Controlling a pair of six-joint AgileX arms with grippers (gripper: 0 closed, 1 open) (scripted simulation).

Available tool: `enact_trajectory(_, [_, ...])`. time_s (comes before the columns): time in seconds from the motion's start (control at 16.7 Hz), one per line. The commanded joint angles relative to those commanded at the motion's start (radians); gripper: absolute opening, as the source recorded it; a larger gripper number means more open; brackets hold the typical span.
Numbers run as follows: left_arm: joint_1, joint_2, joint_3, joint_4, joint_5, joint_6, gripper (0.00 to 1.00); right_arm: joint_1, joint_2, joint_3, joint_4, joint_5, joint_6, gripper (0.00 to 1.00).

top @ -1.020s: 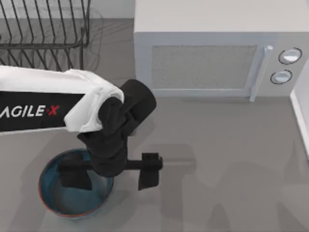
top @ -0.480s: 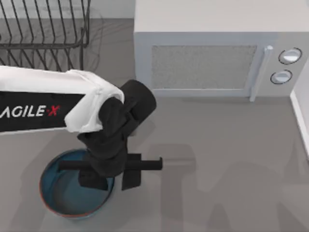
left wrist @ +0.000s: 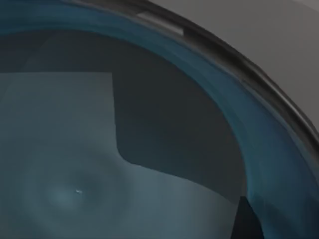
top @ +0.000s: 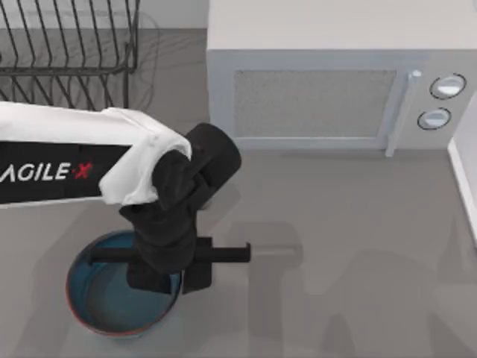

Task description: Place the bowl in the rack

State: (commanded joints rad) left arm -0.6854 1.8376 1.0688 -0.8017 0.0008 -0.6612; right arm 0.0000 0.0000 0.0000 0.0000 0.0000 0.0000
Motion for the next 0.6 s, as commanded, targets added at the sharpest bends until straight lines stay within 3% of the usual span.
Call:
enact_trajectory(0.36, [-0.002, -0.003, 0.037, -0.037, 0.000, -0.002, 0.00, 0.000, 0.000, 0.000, 0.000, 0.000, 0.000, 1.00])
enact_trajectory(0.6, [-0.006, -0.016, 0.223, -0.237, 0.000, -0.012, 0.00, 0.000, 0.000, 0.000, 0.000, 0.000, 0.000, 1.00])
